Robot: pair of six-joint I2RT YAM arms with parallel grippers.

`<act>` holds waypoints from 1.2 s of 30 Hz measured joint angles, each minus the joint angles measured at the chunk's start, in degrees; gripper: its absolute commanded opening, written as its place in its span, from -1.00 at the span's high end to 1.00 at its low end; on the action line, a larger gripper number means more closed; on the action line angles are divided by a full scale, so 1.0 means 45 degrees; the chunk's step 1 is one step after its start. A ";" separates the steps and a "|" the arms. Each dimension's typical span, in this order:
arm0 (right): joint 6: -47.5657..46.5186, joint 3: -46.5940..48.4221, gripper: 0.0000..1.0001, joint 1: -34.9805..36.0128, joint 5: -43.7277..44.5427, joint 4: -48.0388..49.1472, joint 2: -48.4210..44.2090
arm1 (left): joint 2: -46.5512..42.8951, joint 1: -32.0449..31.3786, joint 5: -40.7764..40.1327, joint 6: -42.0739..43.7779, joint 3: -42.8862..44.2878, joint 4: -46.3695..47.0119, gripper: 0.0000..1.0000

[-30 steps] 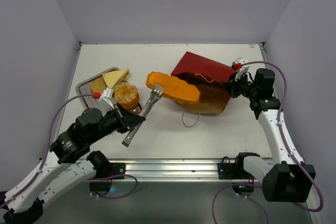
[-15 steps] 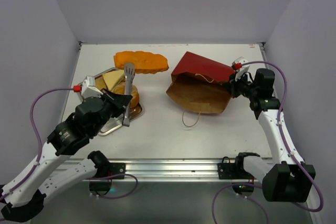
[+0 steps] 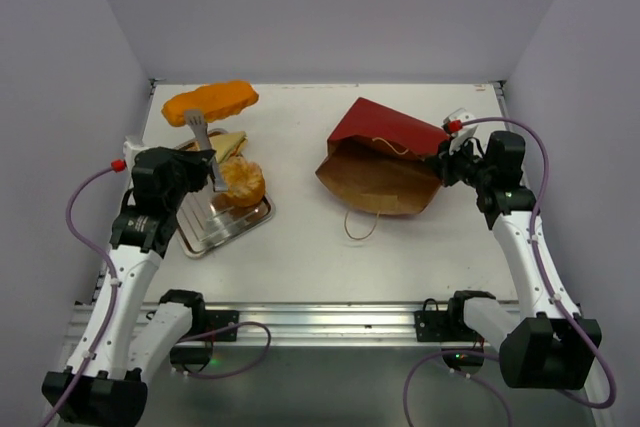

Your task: Take the fake bread out of the paper bag

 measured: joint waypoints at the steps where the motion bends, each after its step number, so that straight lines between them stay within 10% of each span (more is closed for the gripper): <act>1: 0.0000 0.0000 1.00 0.0000 0.0015 0.0000 -0.0015 | -0.0204 0.0267 0.0204 -0.0175 -0.0282 -0.0019 1.00; 27: 0.0000 -0.0005 1.00 0.0000 0.0015 0.0000 -0.0019 | -0.1127 0.4643 0.3725 -0.1030 -0.4658 0.1341 1.00; 36: -0.0005 -0.0005 1.00 0.0000 0.0015 0.0000 -0.0019 | -0.1137 0.4770 0.3959 -0.0967 -0.4809 0.1477 0.47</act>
